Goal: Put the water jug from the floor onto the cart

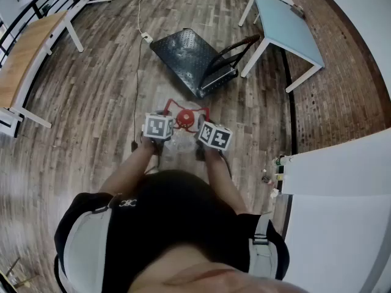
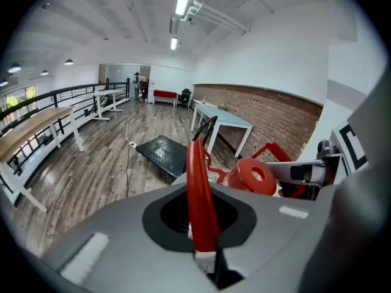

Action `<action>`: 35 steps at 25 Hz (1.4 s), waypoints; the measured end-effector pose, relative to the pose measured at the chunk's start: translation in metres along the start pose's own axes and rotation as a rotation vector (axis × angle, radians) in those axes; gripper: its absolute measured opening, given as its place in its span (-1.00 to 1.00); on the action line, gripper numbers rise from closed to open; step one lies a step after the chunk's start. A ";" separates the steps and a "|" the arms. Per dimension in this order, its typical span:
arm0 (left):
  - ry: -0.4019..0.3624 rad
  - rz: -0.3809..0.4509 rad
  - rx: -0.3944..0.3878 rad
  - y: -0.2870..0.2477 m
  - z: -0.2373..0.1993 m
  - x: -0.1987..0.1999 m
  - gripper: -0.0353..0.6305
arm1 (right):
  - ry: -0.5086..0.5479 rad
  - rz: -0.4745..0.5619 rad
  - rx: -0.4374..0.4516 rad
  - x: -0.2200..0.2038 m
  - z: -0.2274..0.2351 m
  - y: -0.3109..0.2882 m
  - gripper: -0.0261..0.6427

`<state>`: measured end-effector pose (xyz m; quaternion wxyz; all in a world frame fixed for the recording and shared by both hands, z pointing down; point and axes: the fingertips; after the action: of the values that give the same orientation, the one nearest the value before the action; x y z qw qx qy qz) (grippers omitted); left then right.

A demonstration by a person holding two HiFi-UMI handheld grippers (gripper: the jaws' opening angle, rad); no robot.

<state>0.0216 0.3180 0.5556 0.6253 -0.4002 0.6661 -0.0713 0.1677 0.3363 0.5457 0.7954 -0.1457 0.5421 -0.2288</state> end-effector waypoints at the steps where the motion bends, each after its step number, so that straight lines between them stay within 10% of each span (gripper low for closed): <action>1: -0.002 -0.002 -0.001 -0.001 0.001 0.000 -0.86 | 0.001 -0.002 -0.004 0.000 0.001 0.000 -0.88; 35: -0.008 0.025 -0.085 0.012 -0.066 0.033 -0.85 | -0.045 0.069 -0.065 -0.002 -0.067 -0.039 -0.87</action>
<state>-0.0388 0.2787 0.5371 0.6115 -0.4183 0.6709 -0.0334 0.0966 0.3051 0.5414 0.8096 -0.1578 0.5358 -0.1803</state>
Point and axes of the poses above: the fingertips, and each gripper's own axes: y backward along the fingers, z to its right, x out of its top, and after that the axes turned 7 degrees about z, right-handed
